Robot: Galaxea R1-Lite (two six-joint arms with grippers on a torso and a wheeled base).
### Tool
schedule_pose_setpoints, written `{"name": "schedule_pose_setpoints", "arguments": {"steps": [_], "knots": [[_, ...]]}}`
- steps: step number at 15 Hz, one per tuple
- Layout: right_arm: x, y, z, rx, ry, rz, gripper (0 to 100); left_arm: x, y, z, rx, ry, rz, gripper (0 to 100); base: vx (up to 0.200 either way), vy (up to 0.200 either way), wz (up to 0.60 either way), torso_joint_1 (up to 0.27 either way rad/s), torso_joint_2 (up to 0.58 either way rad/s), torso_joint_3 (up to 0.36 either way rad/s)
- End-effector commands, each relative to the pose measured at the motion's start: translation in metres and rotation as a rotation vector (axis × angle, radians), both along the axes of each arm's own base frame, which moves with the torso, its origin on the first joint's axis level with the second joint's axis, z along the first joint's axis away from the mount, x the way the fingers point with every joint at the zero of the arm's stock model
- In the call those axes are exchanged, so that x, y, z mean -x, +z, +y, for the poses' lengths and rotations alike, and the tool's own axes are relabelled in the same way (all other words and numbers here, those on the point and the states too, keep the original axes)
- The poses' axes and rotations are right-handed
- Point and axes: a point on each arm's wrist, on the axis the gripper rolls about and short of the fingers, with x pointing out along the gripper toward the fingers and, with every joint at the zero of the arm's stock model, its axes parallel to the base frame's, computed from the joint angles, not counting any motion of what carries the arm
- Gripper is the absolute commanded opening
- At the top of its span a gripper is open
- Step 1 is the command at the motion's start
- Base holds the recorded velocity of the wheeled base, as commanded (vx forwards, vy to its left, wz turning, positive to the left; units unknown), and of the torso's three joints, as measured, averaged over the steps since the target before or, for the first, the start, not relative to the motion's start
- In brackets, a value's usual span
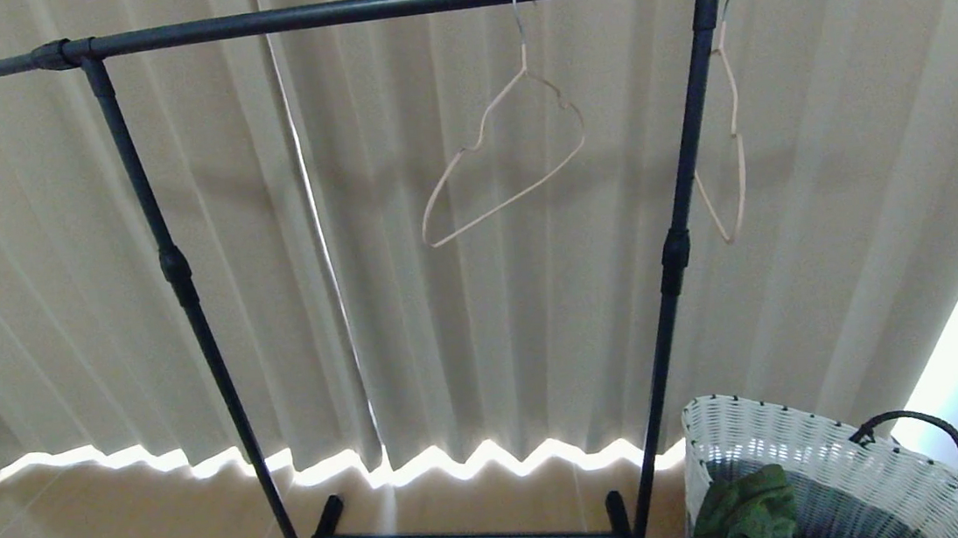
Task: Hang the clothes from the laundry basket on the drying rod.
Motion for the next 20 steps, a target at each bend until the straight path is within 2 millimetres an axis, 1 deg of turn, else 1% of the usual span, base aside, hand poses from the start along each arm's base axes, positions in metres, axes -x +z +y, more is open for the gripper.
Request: {"name": "schedule_pose_setpoints", "arguments": {"steps": [1, 3, 9, 16, 20], "knots": [[-0.0001, -0.0001, 0.0000, 0.000, -0.002, 0.002, 100, 0.0000, 0.0000, 0.0000, -0.001, 0.001, 0.000, 100, 0.000, 0.000, 0.00, 0.000, 0.00, 0.000], [-0.0001, -0.0001, 0.0000, -0.002, -0.002, 0.002, 100, 0.0000, 0.0000, 0.0000, -0.001, 0.001, 0.000, 100, 0.000, 0.000, 0.00, 0.000, 0.00, 0.000], [-0.0001, -0.0001, 0.0000, -0.002, -0.002, 0.002, 100, 0.0000, 0.0000, 0.0000, 0.001, 0.002, 0.000, 100, -0.200, 0.000, 0.00, 0.006, 0.00, 0.001], [-0.0001, 0.0001, 0.0000, -0.002, -0.002, 0.000, 100, 0.0000, 0.0000, 0.0000, 0.001, 0.002, 0.000, 100, 0.000, 0.000, 0.00, -0.007, 0.02, 0.005], [-0.0001, -0.0001, 0.0000, -0.002, -0.002, 0.002, 100, -0.0001, 0.0001, 0.0000, 0.001, 0.002, 0.002, 100, 0.000, 0.000, 0.00, -0.149, 0.37, 0.204]]}}
